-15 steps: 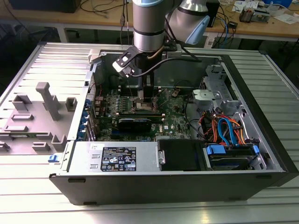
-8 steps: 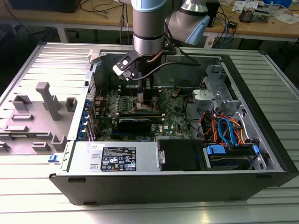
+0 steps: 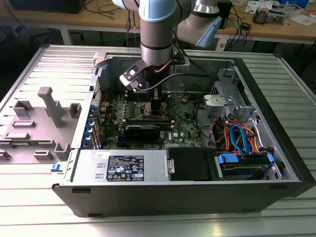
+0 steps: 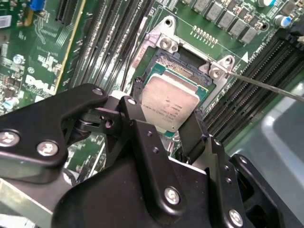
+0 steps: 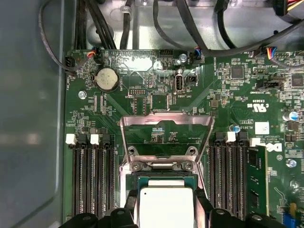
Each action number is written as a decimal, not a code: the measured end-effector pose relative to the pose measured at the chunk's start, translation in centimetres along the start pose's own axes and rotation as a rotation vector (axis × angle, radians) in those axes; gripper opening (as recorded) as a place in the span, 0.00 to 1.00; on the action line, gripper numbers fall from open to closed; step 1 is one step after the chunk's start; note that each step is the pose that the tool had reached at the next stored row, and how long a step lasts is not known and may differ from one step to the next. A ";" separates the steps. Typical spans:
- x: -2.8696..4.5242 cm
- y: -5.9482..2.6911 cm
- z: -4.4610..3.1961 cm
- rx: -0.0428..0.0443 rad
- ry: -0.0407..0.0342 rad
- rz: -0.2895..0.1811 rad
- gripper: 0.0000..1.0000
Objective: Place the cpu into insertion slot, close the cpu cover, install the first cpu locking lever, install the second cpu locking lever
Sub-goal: 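Place the cpu into insertion slot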
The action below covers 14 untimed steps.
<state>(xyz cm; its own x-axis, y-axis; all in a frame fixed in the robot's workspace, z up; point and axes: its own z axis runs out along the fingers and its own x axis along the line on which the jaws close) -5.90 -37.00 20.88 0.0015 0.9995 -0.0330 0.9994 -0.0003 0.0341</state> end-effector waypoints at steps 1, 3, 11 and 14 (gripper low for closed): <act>0.01 -0.10 0.19 0.0000 0.0000 0.000 0.55; 0.02 -0.12 0.54 -0.0001 0.0001 0.000 0.55; 0.06 -0.28 1.07 0.0000 -0.0002 -0.001 0.55; 0.07 -0.33 1.15 0.0001 -0.0002 -0.001 0.55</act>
<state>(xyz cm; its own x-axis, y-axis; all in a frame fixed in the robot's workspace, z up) -6.19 -36.97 19.72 0.0005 0.9994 -0.0333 0.9994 0.0006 0.0339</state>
